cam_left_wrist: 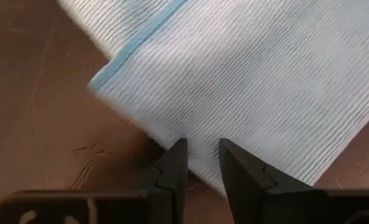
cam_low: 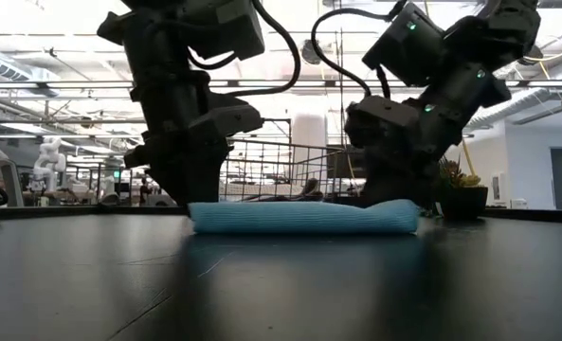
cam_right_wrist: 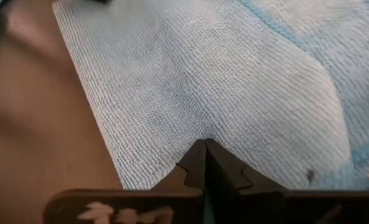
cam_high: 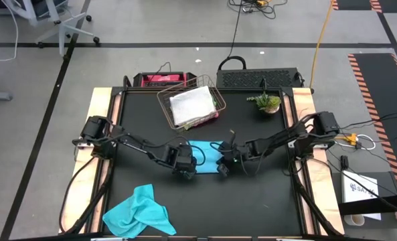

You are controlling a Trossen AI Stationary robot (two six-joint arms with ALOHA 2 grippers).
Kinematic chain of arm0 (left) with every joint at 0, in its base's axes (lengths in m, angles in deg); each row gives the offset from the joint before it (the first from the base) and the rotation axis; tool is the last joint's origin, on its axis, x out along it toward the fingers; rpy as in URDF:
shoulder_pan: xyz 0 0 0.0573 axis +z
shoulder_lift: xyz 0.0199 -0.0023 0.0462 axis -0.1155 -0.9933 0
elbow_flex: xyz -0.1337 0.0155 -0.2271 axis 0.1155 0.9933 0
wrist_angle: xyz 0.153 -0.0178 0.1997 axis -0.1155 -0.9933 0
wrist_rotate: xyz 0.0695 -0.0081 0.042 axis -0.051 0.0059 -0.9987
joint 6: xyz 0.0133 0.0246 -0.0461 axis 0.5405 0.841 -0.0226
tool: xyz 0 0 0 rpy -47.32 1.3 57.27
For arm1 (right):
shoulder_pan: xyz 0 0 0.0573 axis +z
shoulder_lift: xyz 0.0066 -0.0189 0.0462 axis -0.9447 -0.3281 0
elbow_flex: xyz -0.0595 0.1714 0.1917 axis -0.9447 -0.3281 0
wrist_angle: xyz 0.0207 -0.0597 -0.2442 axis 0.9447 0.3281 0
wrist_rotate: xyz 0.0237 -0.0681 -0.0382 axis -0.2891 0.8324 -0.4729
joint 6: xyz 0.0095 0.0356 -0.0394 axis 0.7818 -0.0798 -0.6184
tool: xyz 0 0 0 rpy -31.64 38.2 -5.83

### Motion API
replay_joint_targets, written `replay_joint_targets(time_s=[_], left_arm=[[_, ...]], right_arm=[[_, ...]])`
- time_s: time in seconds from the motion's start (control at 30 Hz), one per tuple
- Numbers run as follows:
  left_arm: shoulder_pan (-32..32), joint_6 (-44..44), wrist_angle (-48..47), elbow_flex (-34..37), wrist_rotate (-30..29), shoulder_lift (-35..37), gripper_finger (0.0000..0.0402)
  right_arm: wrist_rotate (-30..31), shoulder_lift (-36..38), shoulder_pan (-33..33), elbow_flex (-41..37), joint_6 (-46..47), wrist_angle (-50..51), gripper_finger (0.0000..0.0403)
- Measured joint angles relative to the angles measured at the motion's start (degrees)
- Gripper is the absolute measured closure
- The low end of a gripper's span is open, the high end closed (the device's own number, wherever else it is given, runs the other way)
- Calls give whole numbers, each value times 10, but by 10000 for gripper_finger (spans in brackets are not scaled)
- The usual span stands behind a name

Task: Fold microfiber towels
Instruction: Fold the right light blue microfiber cloth, then stack the folded light blue microfiber cloth on top of the gray microfiber cloth in the wire basket

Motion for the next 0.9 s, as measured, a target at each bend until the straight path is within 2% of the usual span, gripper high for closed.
replay_joint_targets(time_s=[0.2, 0.37, 0.5, 0.57, 0.67, 0.9], left_arm=[[-13, -2, -4, 0, 15, 0, 309], [-39, 8, -20, -16, -44, 2, 309], [-40, 8, -20, -43, -42, 9, 309], [-37, -6, -23, -55, -17, 8, 309], [-25, -49, -11, -61, 59, 9, 309], [-3, -65, -18, -59, 70, 8, 309]], right_arm=[[-38, 36, 17, 0, 18, 88, 402], [-38, 81, 24, -4, 18, 81, 402], [-38, 136, 22, -2, 18, 74, 403], [-40, 158, 22, -2, 20, 82, 403], [-63, 180, 22, -1, 47, 108, 399], [-100, 186, 26, -2, 76, 178, 334]])
